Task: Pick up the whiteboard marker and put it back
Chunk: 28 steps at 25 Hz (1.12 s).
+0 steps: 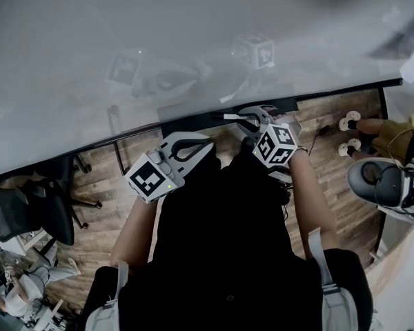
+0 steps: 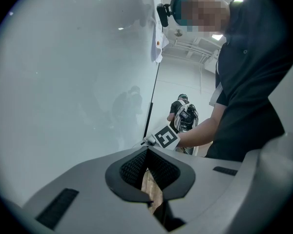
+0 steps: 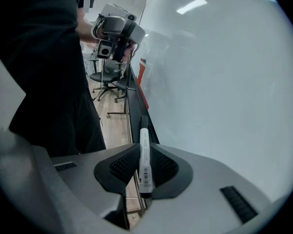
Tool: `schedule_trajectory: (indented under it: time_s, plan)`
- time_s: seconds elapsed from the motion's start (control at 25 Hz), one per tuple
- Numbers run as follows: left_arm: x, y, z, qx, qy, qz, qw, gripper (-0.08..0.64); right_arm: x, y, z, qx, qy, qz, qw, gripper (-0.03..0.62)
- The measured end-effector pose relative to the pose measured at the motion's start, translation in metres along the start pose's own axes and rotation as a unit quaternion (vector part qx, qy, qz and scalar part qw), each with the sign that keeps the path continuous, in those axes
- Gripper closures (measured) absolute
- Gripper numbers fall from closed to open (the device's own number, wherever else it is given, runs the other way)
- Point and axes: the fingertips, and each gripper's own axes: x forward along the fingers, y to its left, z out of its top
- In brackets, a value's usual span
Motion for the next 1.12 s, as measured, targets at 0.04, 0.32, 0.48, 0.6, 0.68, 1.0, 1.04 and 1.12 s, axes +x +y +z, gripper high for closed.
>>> schedule_trajectory:
  time_s: [0.04, 0.32, 0.48, 0.6, 0.68, 1.0, 1.04, 1.12]
  plan:
    - [0.0, 0.0, 0.0, -0.001, -0.001, 0.0, 1.0, 0.548, 0.0, 0.0, 0.0, 0.0, 0.001, 0.001, 1.0, 0.52]
    - [-0.001, 0.002, -0.001, -0.002, 0.001, 0.002, 1.0, 0.548, 0.005, -0.001, -0.003, 0.0, 0.01, 0.002, 1.0, 0.52]
    - [-0.001, -0.002, -0.001, -0.001, 0.002, -0.001, 1.0, 0.548, 0.006, -0.002, -0.003, 0.004, 0.013, 0.002, 1.0, 0.52]
    - [-0.001, -0.002, -0.001, 0.001, 0.002, -0.002, 1.0, 0.548, 0.006, -0.002, -0.002, 0.005, 0.013, 0.003, 1.0, 0.52]
    - [-0.001, -0.002, -0.001, 0.0, 0.004, -0.001, 1.0, 0.548, 0.006, -0.002, -0.002, 0.005, 0.011, 0.004, 1.0, 0.52]
    - [-0.002, 0.001, -0.005, 0.002, 0.006, -0.003, 1.0, 0.548, 0.003, -0.002, 0.005, 0.029, -0.012, 0.015, 0.999, 0.488]
    - [-0.002, 0.001, -0.005, 0.0, 0.005, -0.002, 1.0, 0.548, -0.001, -0.003, 0.009, 0.032, -0.019, 0.013, 0.999, 0.488]
    - [-0.002, 0.002, -0.004, -0.008, 0.0, -0.002, 1.0, 0.548, -0.016, -0.009, 0.019, 0.04, -0.045, 0.002, 0.998, 0.488]
